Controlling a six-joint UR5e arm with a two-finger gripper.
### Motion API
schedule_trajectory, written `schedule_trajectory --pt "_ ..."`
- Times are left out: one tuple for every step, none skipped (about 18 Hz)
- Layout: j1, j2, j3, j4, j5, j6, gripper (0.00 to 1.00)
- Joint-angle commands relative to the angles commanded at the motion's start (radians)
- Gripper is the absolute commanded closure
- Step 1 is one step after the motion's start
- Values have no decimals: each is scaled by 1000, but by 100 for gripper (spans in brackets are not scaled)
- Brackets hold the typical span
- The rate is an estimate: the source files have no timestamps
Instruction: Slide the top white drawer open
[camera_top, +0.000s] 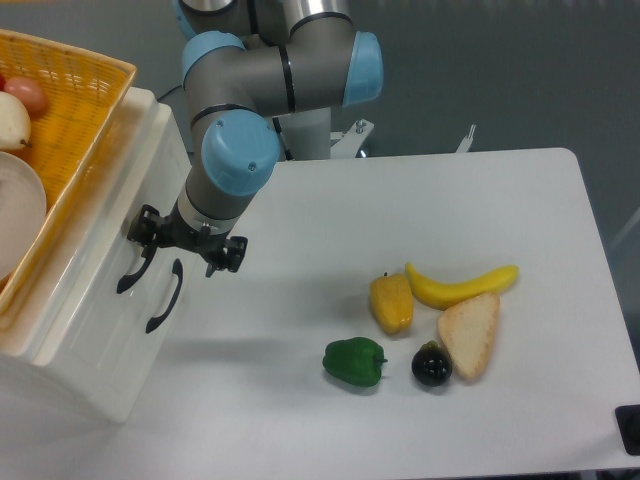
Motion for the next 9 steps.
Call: schedule_trajectory --pt "0 -2 0 2 0 0 0" --pt "0 -3 5 0 0 0 0" --pt "2 -5 8 0 0 0 0" --pt "2 -5 8 2 0 0 0" --pt "2 -6 9 2 2 2 0" --pt "2 -9 15 3 3 2 0" --pt "2 -12 18 2 5 3 0" --pt "3 -12 24 2 5 2 0" --pt "5 -12 28 3 5 3 0"
